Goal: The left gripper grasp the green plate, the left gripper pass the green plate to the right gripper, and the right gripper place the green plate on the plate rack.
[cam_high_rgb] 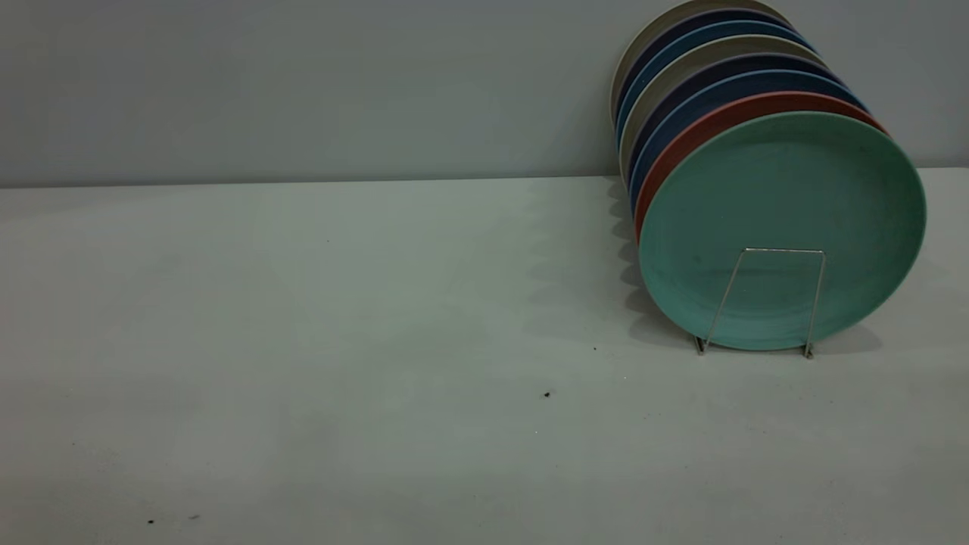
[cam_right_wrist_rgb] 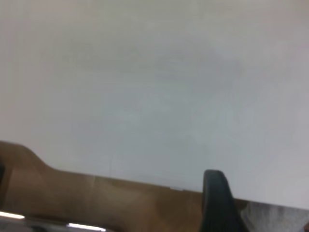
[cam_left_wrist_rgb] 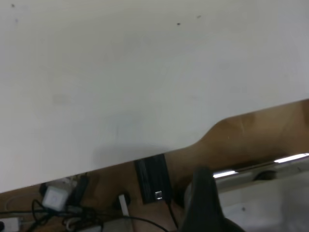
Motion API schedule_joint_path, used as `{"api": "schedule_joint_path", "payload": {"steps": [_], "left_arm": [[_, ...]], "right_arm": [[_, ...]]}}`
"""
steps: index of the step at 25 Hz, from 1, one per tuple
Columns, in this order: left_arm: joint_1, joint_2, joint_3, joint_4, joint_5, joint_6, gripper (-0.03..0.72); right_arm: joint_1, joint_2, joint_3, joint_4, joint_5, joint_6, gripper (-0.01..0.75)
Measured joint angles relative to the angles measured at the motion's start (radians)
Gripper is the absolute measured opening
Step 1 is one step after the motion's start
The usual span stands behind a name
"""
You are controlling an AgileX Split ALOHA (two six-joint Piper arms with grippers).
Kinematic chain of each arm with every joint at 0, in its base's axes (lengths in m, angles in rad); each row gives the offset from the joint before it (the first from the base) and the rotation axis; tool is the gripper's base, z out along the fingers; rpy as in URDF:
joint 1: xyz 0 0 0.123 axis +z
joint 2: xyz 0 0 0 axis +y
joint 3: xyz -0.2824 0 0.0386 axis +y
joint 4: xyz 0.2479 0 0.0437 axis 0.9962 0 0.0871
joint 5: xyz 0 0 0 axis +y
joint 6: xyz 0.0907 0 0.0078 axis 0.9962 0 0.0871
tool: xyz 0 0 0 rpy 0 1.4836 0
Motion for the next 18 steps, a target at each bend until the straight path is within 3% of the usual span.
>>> {"api": "schedule_joint_path", "payload": {"steps": [13, 18], "left_arm": [[0.000, -0.084, 0.005, 0.005, 0.001, -0.001, 0.581], [0.000, -0.122, 0.005, 0.005, 0.002, -0.001, 0.581]], "right_arm": [[-0.004, -0.047, 0.000, 0.004, 0.000, 0.000, 0.454], [-0.085, -0.197, 0.000, 0.006, 0.004, 0.000, 0.454]]}}
